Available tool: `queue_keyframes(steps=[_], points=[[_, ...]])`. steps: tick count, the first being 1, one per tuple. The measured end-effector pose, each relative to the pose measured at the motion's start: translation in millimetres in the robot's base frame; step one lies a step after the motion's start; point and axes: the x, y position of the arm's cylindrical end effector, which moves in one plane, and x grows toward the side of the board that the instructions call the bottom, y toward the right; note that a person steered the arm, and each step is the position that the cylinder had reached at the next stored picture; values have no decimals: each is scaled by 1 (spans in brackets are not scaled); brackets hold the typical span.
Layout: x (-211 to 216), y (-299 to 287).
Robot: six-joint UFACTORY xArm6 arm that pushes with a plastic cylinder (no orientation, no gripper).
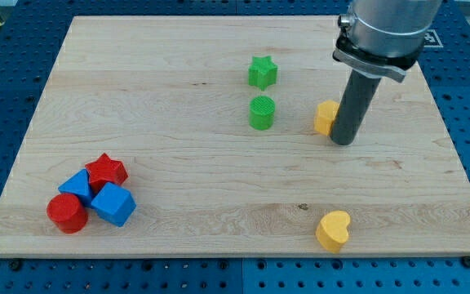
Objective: Move the yellow hexagon diagonal to the green circle
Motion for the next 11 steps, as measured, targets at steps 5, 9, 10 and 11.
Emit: queue_keyframes(steps=[5,9,10,11], points=[[-13,-36],[-7,21],[-13,42],[-28,37]])
